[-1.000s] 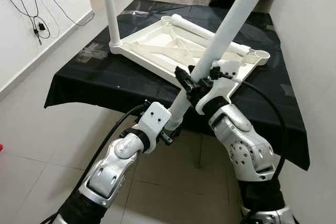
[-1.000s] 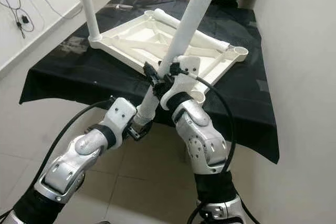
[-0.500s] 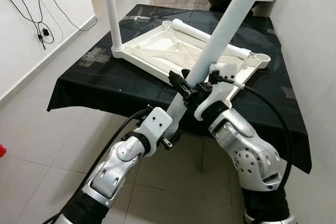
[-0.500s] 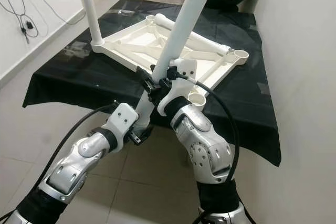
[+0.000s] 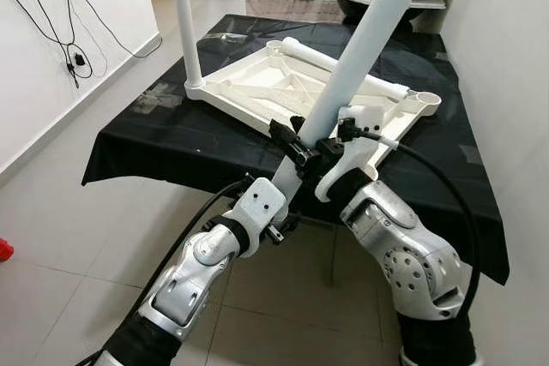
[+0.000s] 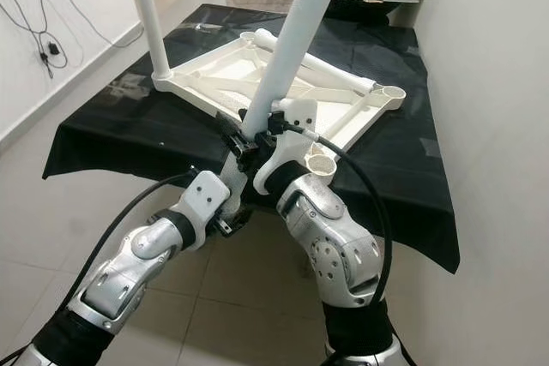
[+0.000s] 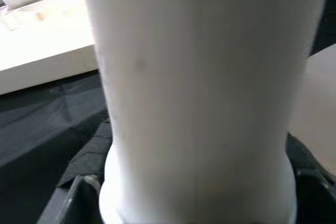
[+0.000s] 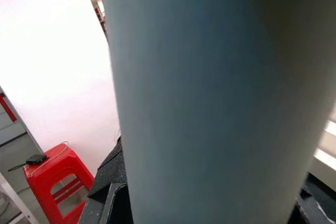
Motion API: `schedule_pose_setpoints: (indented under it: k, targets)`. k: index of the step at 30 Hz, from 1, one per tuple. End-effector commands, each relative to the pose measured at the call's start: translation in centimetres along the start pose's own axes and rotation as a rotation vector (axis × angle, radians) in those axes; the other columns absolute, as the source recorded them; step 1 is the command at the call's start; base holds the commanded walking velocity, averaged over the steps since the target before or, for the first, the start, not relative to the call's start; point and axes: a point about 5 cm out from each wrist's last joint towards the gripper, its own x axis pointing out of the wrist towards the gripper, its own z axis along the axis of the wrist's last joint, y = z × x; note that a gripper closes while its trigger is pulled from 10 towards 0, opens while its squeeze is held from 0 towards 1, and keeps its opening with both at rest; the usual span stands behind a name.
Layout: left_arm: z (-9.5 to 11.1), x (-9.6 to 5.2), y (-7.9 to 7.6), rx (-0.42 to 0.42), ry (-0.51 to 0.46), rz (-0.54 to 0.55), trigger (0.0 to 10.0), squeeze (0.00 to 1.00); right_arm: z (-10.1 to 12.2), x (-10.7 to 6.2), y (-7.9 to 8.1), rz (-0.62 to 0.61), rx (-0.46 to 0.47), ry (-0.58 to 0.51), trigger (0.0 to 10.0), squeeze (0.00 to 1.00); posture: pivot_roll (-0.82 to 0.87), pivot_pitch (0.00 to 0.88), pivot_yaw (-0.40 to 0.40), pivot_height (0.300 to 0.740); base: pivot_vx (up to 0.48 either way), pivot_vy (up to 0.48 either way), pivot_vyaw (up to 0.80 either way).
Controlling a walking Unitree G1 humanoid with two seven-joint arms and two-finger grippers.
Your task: Building children table
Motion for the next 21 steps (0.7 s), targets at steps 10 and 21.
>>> schedule_pose_setpoints:
  k: [10,21]
  targets:
    - [-0.7,-0.4,-0.1,0.017,0.005,-0.009,0.0,0.0,0.1,-0.4,0.1,0.014,-0.037,-0.007,10.0,0.08,0.13,0.022,-0.025,0.74,0.0,0.0,0.0]
    - [-0.9,-2.1,-1.8,-0.179,-0.008,-0.262,10.0,0.0,0.4,-1.5,-1.9,0.093,-0.059,0.024,10.0,0.0,0.14,0.016,-0.028,0.74,0.0,0.0,0.0]
